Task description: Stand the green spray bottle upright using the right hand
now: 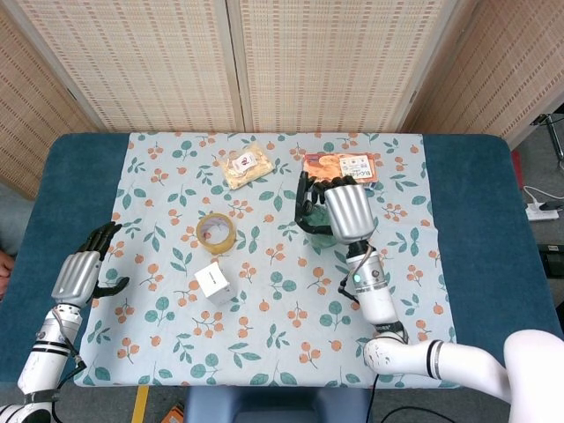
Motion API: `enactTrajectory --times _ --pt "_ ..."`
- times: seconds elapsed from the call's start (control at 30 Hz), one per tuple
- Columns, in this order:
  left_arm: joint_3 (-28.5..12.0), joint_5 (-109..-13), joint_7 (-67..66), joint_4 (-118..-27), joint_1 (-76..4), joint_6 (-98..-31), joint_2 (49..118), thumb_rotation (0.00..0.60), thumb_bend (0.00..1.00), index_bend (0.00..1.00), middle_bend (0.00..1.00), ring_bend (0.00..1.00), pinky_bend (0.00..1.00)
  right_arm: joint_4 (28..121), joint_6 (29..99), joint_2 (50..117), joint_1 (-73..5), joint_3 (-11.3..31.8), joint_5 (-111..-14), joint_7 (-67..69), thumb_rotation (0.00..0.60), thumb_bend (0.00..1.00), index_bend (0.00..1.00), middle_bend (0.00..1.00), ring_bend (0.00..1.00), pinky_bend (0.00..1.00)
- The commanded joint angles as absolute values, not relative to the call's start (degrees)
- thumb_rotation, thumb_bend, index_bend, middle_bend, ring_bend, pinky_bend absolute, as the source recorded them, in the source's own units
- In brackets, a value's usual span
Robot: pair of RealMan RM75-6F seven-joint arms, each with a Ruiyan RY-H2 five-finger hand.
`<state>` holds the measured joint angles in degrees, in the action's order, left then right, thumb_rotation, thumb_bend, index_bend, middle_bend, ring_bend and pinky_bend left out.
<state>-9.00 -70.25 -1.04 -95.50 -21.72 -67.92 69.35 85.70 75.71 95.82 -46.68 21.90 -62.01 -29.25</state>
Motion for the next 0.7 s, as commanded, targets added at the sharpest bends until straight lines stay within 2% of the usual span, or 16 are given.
enactTrajectory --times 0.03,0.13,0.33,0.7 --pt "-9.0 -70.2 -1.1 -95.5 -21.7 -67.9 69.4 0.600 0.23 0.00 0.01 0.00 0.21 87.2 78.6 96.9 -44.7 23.9 -62.6 -23.7 0.600 0.07 0.74 0.58 0.48 0.42" --pt "-9.0 -70.0 -1.3 -95.6 -21.9 -67.6 69.4 0.600 0.23 0.00 0.01 0.01 0.21 86.3 79.8 97.9 -42.3 23.9 -63.0 -16.1 0.600 0.07 0.74 0.58 0.49 0.42" --pt "-9.1 -69.9 -1.4 -95.5 -21.8 -67.9 69.5 0.600 0.23 0.00 0.01 0.01 0.21 80.6 76.5 99.6 -40.6 22.5 -64.6 -3.9 0.600 0.08 0.73 0.58 0.52 0.42" --pt "-9.2 -69.8 -1.1 -95.5 -21.9 -67.8 69.5 0.600 0.23 0.00 0.01 0.01 0.21 76.1 74.5 102.0 -40.4 21.6 -65.0 -3.8 0.600 0.08 0.73 0.58 0.52 0.42"
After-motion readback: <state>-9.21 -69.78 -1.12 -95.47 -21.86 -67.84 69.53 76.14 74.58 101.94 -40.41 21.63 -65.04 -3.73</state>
